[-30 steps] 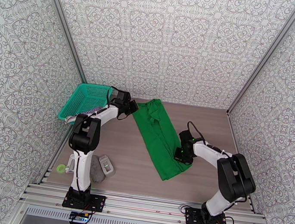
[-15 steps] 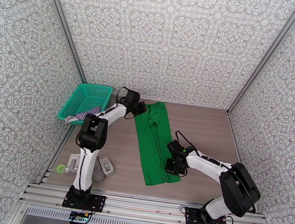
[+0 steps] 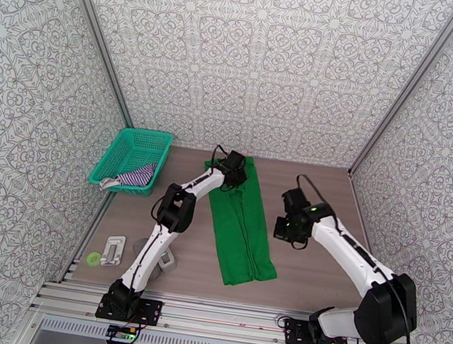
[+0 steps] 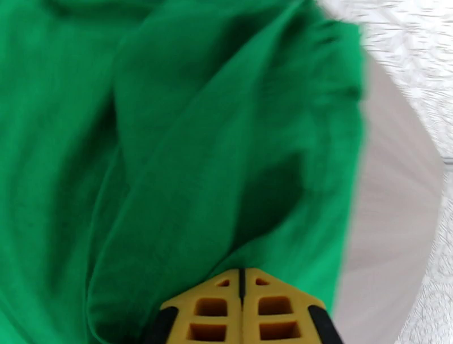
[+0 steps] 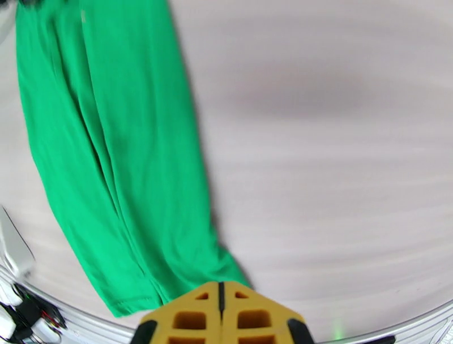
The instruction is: Fold and stack the mixed laundry pile
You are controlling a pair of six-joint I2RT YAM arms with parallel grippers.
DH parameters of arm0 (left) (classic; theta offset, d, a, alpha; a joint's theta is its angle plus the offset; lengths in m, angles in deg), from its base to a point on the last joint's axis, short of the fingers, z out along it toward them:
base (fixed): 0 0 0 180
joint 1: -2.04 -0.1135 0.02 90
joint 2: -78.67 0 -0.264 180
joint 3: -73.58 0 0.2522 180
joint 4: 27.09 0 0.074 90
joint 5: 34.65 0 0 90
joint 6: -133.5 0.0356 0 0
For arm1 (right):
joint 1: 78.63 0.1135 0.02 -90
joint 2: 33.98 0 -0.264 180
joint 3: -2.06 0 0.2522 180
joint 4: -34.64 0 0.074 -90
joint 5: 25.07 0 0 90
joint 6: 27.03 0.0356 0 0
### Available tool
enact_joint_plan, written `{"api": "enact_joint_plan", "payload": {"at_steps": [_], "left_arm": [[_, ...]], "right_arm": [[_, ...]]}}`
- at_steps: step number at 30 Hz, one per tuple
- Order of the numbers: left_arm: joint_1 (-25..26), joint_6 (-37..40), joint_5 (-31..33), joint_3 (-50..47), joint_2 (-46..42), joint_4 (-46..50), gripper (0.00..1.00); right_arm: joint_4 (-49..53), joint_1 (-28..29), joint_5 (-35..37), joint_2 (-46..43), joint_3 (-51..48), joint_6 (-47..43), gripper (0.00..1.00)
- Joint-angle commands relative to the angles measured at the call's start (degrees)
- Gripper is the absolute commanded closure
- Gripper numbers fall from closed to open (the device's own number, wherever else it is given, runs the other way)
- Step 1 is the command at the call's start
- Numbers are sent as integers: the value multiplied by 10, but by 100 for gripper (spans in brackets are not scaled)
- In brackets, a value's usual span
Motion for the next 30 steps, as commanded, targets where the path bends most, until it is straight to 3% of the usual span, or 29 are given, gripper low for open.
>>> {"api": "enact_joint_plan", "payload": {"at_steps": [1, 7, 16, 24, 30], "left_arm": [[5, -41, -17, 13, 46, 4, 100], [11, -48, -88, 25, 59, -31, 100], [-11, -46, -228, 37, 94, -141, 100], [-13, -50, -235, 35, 101, -193, 100], [-35, -34, -235, 15, 55, -221, 98]], "right_arm": [[23, -28, -15, -10, 31, -31, 100], [5, -74, -53, -7, 36, -32, 100], [-72, -76, -95, 64, 35, -36, 100], [-113, -76, -89, 140, 73, -51, 100], [-162, -77, -89, 187, 106, -68, 100]]}}
